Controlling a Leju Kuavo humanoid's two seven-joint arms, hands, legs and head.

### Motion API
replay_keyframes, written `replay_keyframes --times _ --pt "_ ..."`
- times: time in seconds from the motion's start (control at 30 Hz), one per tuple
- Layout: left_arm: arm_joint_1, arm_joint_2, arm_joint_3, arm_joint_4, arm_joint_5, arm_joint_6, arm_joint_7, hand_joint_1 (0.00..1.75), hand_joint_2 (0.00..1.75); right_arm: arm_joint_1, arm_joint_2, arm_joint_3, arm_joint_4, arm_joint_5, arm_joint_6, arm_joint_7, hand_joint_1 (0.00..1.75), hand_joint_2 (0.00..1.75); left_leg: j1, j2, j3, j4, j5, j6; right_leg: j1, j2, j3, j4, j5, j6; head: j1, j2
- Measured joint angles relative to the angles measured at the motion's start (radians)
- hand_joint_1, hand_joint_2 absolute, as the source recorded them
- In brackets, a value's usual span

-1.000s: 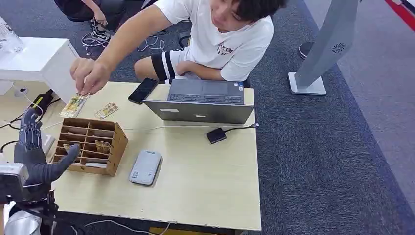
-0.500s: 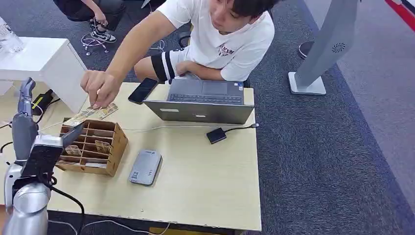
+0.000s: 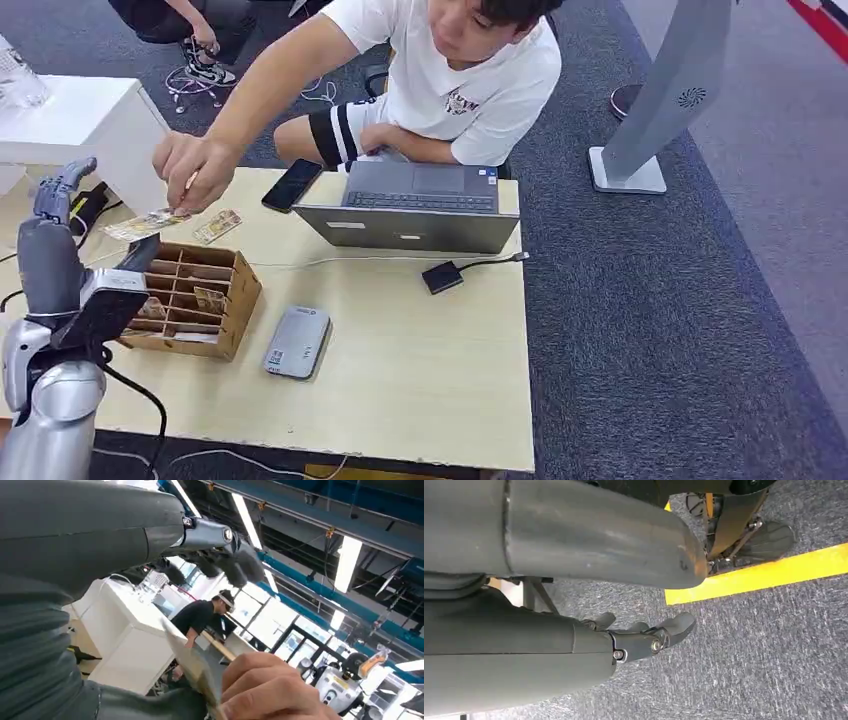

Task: Pass the card to the sensor for recognition and then transmit it.

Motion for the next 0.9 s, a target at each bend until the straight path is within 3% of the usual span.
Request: replay_keyframes --times 0.9 --pt "0.023 0.013 -0.002 0.022 0.048 -0.029 -0.025 1.75 1.75 0.000 0.000 0.004 0.005 0.018 0.000 0.008 0.00 0.00 0.000 0.000 0.000 0.000 0.000 0.000 0.000 0.000 0.000 0.000 0.000 0.000 0.000 0.000"
